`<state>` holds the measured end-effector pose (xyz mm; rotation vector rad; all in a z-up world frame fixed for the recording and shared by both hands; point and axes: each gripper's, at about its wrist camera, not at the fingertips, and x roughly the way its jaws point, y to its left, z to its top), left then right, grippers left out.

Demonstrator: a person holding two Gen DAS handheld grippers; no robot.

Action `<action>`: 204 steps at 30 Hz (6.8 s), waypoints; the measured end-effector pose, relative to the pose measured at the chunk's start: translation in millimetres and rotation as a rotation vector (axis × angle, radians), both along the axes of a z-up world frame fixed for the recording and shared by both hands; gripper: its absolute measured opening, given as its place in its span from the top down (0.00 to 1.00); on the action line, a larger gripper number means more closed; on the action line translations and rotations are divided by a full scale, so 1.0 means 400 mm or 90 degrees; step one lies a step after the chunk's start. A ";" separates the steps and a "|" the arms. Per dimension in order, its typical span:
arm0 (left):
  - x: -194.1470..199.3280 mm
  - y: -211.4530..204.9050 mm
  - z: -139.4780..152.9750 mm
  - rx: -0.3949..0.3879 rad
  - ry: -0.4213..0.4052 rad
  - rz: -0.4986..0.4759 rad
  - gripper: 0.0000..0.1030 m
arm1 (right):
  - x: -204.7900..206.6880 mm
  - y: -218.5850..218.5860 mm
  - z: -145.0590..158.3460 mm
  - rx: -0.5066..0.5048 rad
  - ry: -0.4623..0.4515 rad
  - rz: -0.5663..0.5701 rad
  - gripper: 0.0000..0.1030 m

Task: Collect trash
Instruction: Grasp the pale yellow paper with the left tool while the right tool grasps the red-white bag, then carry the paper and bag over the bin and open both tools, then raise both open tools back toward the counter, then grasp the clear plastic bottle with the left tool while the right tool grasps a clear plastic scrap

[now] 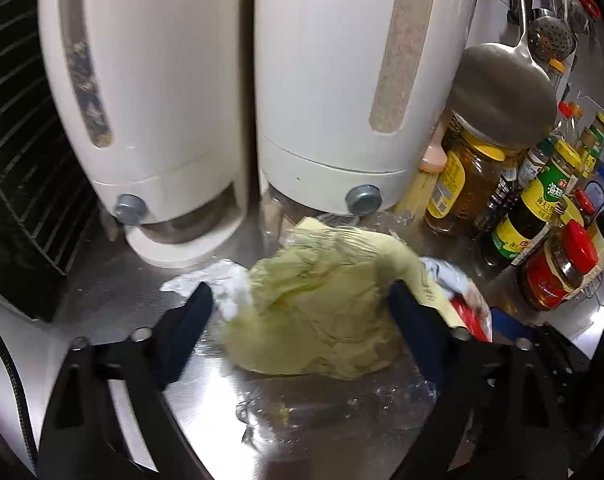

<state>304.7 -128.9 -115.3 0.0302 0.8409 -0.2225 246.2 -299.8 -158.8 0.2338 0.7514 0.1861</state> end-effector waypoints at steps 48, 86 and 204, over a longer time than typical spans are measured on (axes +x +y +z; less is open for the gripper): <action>-0.324 0.042 0.297 0.031 -0.133 -0.014 0.87 | -0.254 -0.008 0.273 -0.056 -0.144 -0.041 0.90; -0.766 0.131 -0.573 -0.011 0.155 -0.070 0.87 | -0.703 0.068 -0.465 -0.042 0.170 -0.052 0.89; -0.114 0.032 -0.024 0.044 -0.055 -0.132 0.08 | 0.110 0.004 -0.051 0.062 0.100 -0.072 0.62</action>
